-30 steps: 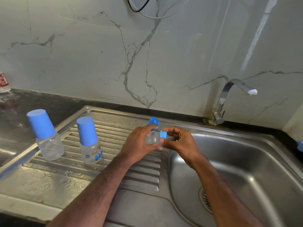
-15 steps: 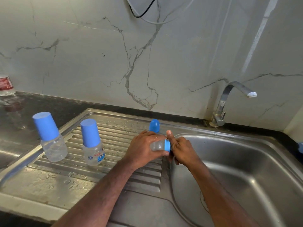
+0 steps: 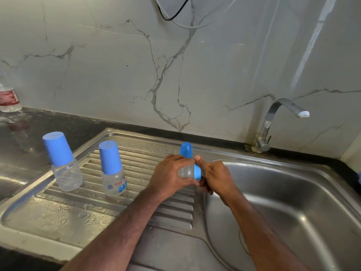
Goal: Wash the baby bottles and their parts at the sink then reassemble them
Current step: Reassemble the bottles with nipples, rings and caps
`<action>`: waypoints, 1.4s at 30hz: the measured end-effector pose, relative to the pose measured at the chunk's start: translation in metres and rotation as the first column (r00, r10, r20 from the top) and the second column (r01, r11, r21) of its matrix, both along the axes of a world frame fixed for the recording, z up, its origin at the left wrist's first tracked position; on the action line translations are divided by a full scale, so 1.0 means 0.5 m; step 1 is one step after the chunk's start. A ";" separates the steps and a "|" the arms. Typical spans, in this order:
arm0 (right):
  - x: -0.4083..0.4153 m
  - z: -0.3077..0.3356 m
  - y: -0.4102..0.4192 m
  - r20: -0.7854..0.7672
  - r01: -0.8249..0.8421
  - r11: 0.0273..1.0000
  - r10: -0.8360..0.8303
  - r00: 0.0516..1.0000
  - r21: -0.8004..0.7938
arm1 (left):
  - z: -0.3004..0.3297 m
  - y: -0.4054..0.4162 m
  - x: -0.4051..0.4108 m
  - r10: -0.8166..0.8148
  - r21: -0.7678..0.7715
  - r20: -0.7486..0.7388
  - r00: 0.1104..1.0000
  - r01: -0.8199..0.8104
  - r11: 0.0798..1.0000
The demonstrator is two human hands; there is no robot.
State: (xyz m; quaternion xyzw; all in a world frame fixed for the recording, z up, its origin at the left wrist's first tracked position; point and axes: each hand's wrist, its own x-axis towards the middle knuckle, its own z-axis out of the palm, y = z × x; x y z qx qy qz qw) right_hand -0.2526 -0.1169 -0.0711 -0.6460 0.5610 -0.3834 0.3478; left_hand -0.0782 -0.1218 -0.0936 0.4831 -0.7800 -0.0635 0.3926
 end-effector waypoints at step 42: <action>-0.012 -0.008 0.002 0.124 -0.066 0.996 0.072 0.990 -0.057 | 0.004 0.000 -0.008 -0.017 0.114 -0.093 0.996 0.028 0.993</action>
